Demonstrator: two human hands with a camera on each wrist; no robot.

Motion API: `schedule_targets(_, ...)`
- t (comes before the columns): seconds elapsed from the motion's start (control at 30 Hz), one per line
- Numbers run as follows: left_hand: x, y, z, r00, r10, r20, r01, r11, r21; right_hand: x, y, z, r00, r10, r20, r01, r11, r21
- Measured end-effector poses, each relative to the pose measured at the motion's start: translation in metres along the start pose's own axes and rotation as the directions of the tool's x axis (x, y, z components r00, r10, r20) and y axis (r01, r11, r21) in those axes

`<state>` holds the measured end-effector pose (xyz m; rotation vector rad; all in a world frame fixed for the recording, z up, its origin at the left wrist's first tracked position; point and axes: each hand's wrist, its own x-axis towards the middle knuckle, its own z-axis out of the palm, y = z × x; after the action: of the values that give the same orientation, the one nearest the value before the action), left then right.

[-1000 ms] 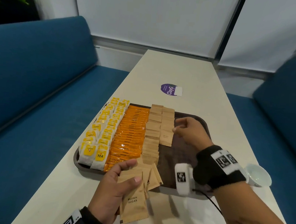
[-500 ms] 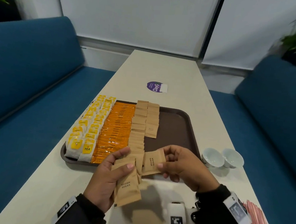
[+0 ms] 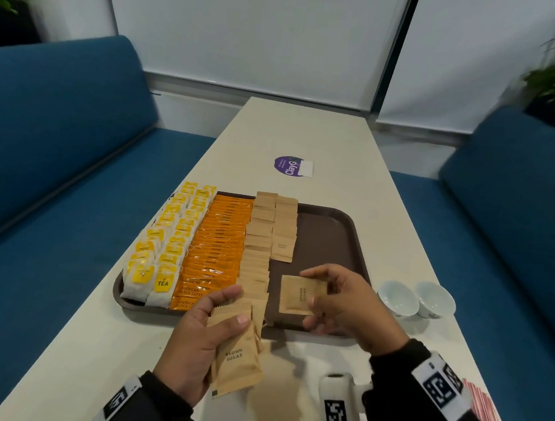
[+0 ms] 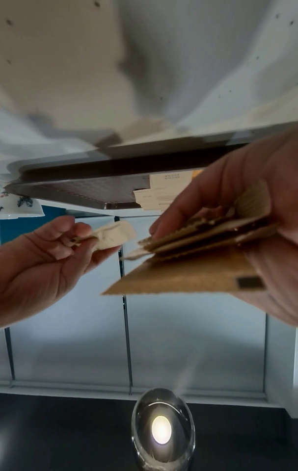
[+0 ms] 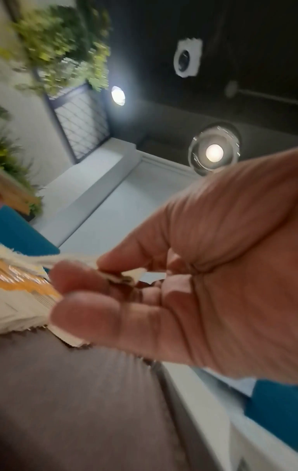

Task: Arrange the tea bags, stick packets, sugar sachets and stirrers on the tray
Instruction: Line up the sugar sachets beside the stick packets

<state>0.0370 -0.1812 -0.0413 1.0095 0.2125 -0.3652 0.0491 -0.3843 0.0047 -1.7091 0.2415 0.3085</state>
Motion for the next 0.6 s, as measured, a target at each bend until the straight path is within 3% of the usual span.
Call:
schedule_targets(0.1, 0.003, 0.004, -0.005, 1.000, 0.004, -0.023, -0.004, 1.000, 0.010, 0.022, -0.013, -0.002, 0.979, -0.089, -0.181, 0.032, 0.955, -0.294)
schedule_targets(0.27, 0.007, 0.009, -0.012, 0.999, 0.006, -0.052, -0.005, 1.000, 0.019, 0.069, -0.038, -0.007, 0.958, -0.094, -0.272, -0.028, 0.910, -0.414)
schedule_targets(0.4, 0.010, 0.011, -0.015, 0.998, -0.006, -0.057, 0.007, 1.000, 0.012, 0.104, -0.049, -0.005, 0.965, 0.105, -0.240, -0.193, 0.905, -0.378)
schedule_targets(0.5, 0.012, 0.010, -0.016, 0.998, -0.017, -0.059, 0.018, 1.000, 0.007, 0.121, -0.043, 0.002, 0.901, 0.355, -0.247, -0.415, 0.873, -0.256)
schedule_targets(0.6, 0.015, 0.009, -0.019, 0.998, -0.028, -0.064, 0.028, 1.000, 0.005, 0.133, -0.035, 0.006, 0.856, 0.455, -0.247, -0.508, 0.830, -0.230)
